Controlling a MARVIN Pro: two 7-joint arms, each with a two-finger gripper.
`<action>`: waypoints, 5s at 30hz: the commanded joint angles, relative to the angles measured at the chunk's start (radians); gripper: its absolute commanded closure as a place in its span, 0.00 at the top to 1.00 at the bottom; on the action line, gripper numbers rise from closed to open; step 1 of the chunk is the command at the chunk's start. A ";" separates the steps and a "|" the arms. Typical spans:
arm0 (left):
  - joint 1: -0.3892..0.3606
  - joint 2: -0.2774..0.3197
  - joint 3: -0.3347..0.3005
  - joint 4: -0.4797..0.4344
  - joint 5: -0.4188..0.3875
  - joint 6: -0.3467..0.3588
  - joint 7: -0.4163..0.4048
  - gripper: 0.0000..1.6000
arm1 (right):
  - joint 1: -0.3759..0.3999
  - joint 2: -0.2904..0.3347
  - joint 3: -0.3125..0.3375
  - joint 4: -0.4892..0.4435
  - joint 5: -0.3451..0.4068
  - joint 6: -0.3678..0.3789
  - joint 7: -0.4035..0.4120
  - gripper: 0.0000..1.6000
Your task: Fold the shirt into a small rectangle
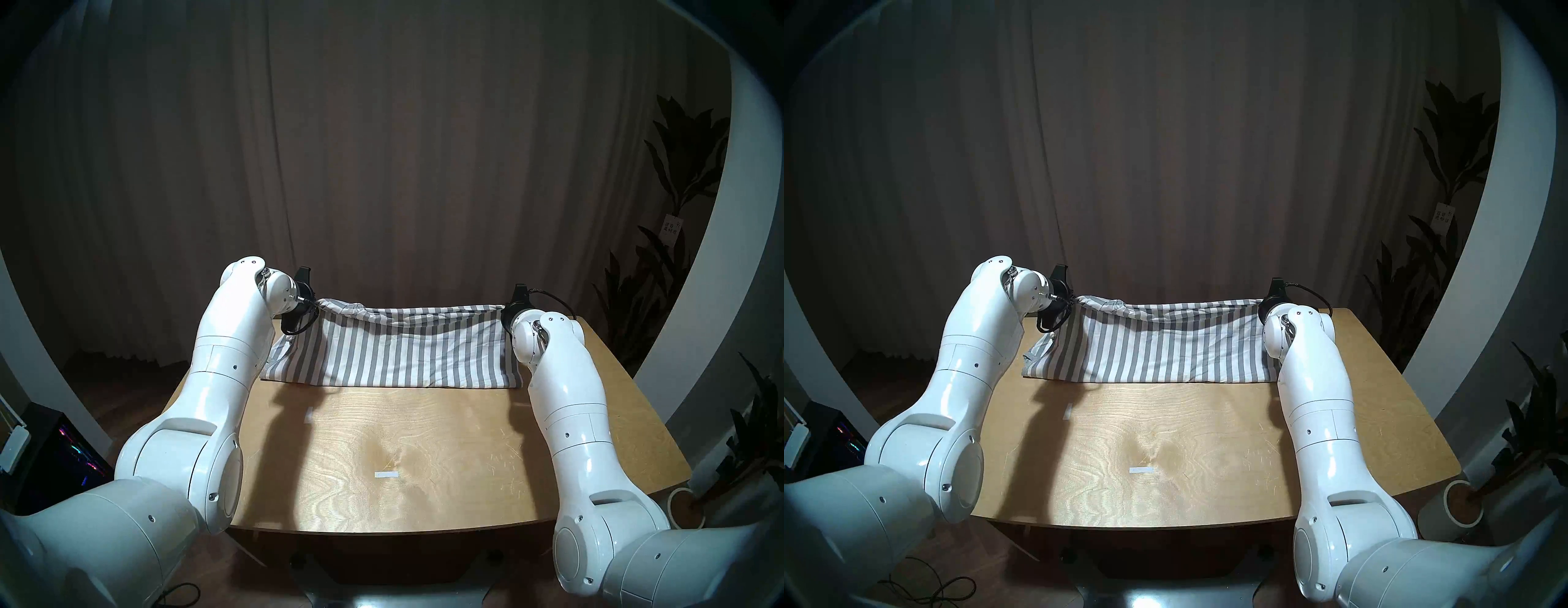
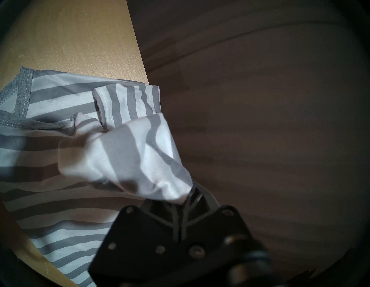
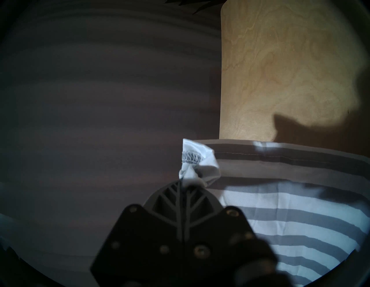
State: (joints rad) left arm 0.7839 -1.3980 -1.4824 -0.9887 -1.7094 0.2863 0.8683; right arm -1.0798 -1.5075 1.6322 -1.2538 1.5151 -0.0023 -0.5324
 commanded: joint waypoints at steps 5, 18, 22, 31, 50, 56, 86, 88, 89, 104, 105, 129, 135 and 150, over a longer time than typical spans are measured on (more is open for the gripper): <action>-0.100 -0.006 0.007 0.049 0.022 -0.021 -0.037 0.00 | 0.071 -0.007 -0.012 0.025 -0.003 -0.008 0.011 0.00; -0.143 -0.022 0.025 0.121 0.047 -0.045 -0.067 0.00 | 0.097 -0.011 -0.024 0.083 -0.010 -0.024 0.009 0.00; -0.153 -0.028 0.033 0.145 0.056 -0.053 -0.074 0.10 | 0.107 -0.012 -0.025 0.103 -0.012 -0.031 0.008 0.00; -0.165 -0.032 0.047 0.196 0.073 -0.069 -0.088 0.42 | 0.130 -0.013 -0.023 0.140 -0.015 -0.046 0.007 0.00; -0.215 -0.032 0.067 0.270 0.110 -0.103 -0.123 1.00 | 0.178 -0.017 0.001 0.204 -0.017 -0.077 0.008 1.00; -0.231 -0.040 0.077 0.281 0.119 -0.114 -0.129 1.00 | 0.188 -0.024 0.006 0.218 -0.017 -0.084 0.009 1.00; -0.298 -0.035 0.114 0.344 0.167 -0.144 -0.151 1.00 | 0.171 -0.066 -0.015 0.280 -0.025 -0.103 0.007 1.00; -0.306 -0.029 0.119 0.345 0.172 -0.143 -0.155 1.00 | 0.171 -0.070 -0.019 0.285 -0.025 -0.104 0.007 1.00; -0.309 -0.027 0.120 0.345 0.175 -0.143 -0.157 1.00 | 0.171 -0.071 -0.021 0.286 -0.025 -0.104 0.007 1.00; -0.348 -0.008 0.140 0.360 0.204 -0.157 -0.202 1.00 | 0.172 -0.101 -0.053 0.312 -0.031 -0.110 0.011 1.00; -0.351 -0.007 0.142 0.361 0.206 -0.158 -0.206 1.00 | 0.172 -0.103 -0.056 0.313 -0.032 -0.110 0.011 1.00; -0.190 0.083 0.174 0.303 0.224 -0.140 -0.552 1.00 | 0.024 -0.158 -0.099 0.199 -0.035 -0.166 0.198 1.00; -0.142 0.167 0.134 0.228 0.223 -0.154 -0.631 1.00 | 0.032 -0.173 -0.109 0.238 -0.032 -0.171 0.215 1.00; 0.040 0.293 0.023 0.054 0.190 -0.160 -0.740 1.00 | 0.151 -0.191 -0.107 0.413 -0.009 -0.200 0.259 1.00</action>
State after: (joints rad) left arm 0.7531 -1.1764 -1.4215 -0.8399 -1.5085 0.1291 0.1831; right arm -1.0205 -1.6798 1.5237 -0.8895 1.5003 -0.1934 -0.3073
